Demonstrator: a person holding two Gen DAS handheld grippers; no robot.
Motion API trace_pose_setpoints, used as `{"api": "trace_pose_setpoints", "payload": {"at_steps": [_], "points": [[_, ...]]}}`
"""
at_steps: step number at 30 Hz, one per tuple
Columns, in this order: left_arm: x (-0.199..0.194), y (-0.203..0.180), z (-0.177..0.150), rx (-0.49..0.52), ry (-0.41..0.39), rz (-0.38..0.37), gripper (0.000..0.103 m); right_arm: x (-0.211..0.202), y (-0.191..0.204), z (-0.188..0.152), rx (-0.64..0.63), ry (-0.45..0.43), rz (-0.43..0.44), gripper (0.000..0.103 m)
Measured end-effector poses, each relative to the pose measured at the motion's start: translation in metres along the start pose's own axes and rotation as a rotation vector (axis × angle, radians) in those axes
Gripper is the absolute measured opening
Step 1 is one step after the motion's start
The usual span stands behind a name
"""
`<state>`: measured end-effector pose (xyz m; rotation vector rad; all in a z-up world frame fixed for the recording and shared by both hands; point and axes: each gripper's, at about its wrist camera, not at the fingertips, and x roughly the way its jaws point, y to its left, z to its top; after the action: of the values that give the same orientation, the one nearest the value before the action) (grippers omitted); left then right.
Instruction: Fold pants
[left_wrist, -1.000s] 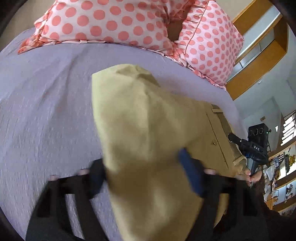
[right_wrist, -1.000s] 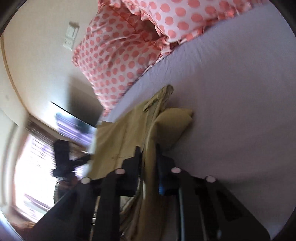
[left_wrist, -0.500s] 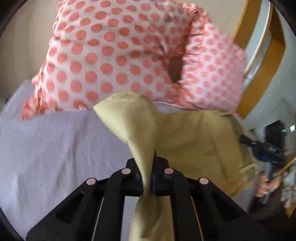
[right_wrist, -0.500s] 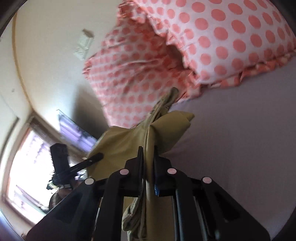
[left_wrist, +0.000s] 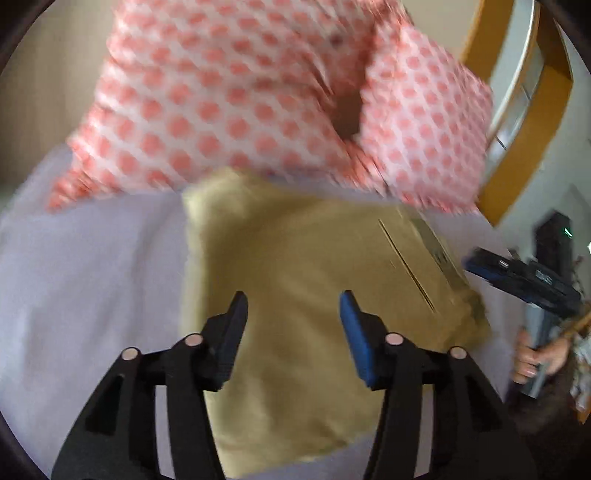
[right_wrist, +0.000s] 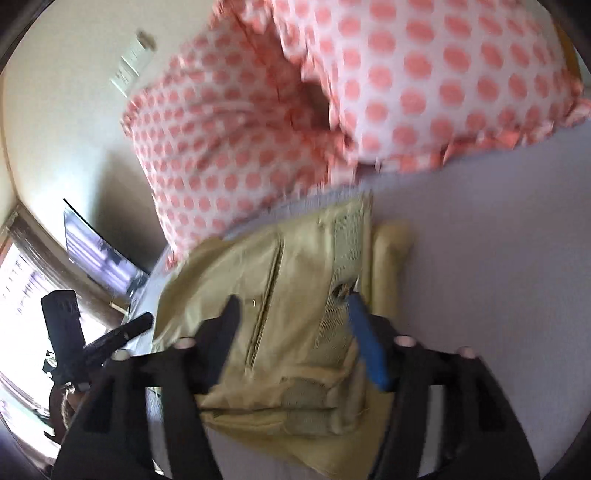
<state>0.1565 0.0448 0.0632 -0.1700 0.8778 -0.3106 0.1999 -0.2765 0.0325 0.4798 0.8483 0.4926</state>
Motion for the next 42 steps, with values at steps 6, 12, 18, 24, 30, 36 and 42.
{"api": "trace_pose_setpoints", "payload": {"at_steps": [6,12,18,24,30,36,42], "points": [[0.017,-0.014,-0.016,0.012,0.073,0.114,0.066,0.013,0.012,-0.012,0.000,0.073,-0.202,0.086],[-0.036,-0.039,-0.086,0.074,-0.012,0.273,0.096,-0.037,0.069,-0.104,-0.170,-0.044,-0.265,0.102],[-0.039,-0.052,-0.132,0.059,-0.004,0.289,0.097,-0.020,0.092,-0.163,-0.312,-0.046,-0.468,0.102],[-0.034,-0.056,-0.139,0.053,-0.008,0.337,0.101,-0.018,0.087,-0.176,-0.305,-0.042,-0.521,0.102],[-0.036,-0.056,-0.145,0.050,-0.036,0.340,0.101,-0.020,0.087,-0.181,-0.307,-0.056,-0.524,0.102],[-0.036,-0.055,-0.144,0.051,-0.037,0.340,0.101,-0.020,0.087,-0.181,-0.308,-0.056,-0.523,0.102],[-0.036,-0.056,-0.144,0.050,-0.038,0.341,0.101,-0.019,0.087,-0.181,-0.308,-0.055,-0.523,0.102]]}}
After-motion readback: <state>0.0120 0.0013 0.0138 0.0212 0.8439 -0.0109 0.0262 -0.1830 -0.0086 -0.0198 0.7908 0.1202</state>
